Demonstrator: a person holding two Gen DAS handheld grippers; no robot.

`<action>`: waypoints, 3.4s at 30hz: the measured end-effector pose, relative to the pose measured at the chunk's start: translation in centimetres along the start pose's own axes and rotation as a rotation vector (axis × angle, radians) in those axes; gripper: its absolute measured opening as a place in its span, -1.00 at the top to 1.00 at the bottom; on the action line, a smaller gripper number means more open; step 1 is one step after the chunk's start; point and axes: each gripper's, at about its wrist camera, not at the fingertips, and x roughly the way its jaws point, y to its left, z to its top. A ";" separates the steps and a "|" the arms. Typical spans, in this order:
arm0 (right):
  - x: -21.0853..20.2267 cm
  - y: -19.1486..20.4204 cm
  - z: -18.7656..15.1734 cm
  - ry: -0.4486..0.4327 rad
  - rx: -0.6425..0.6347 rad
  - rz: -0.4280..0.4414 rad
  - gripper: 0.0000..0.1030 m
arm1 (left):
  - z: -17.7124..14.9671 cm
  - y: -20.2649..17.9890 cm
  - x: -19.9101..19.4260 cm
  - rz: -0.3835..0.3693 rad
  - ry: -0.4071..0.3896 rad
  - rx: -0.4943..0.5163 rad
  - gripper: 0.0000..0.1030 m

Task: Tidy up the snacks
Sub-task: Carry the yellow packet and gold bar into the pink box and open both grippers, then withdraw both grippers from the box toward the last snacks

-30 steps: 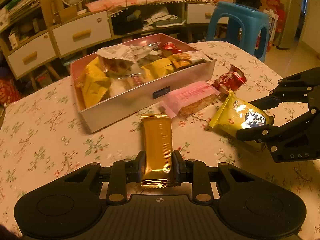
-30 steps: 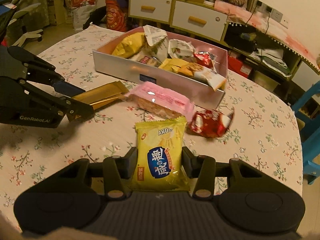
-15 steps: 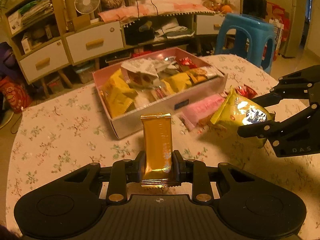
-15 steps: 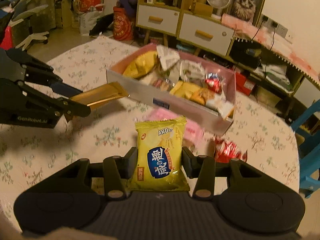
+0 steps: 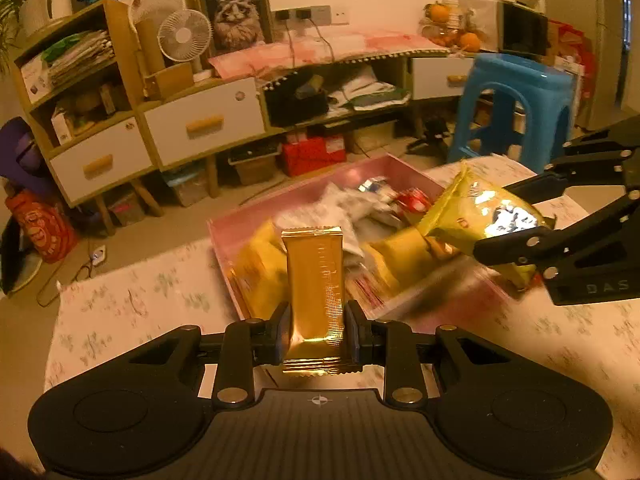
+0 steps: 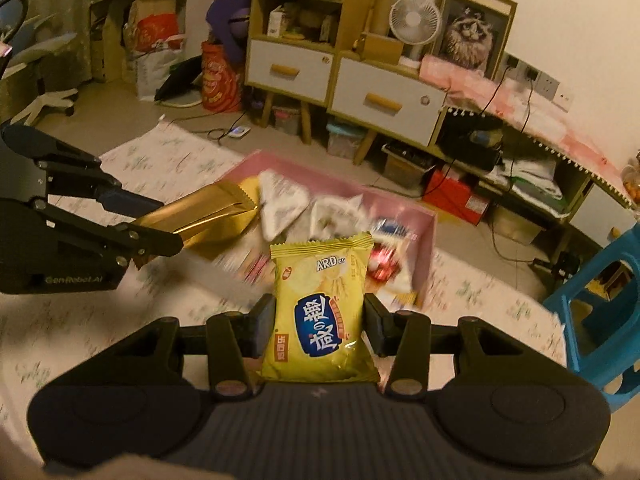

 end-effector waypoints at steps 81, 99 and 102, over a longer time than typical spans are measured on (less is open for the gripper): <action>-5.4 2.0 -3.8 -0.011 -0.003 -0.045 -0.85 | -3.2 -3.8 -5.5 0.004 0.051 0.028 -0.87; -5.0 2.1 -8.1 0.016 -0.032 -0.074 -0.88 | -7.6 -6.4 -4.0 -0.075 0.084 0.076 -0.90; -4.7 1.5 -8.5 0.022 -0.043 -0.071 -0.88 | -7.8 -6.7 -3.2 -0.089 0.086 0.106 -0.90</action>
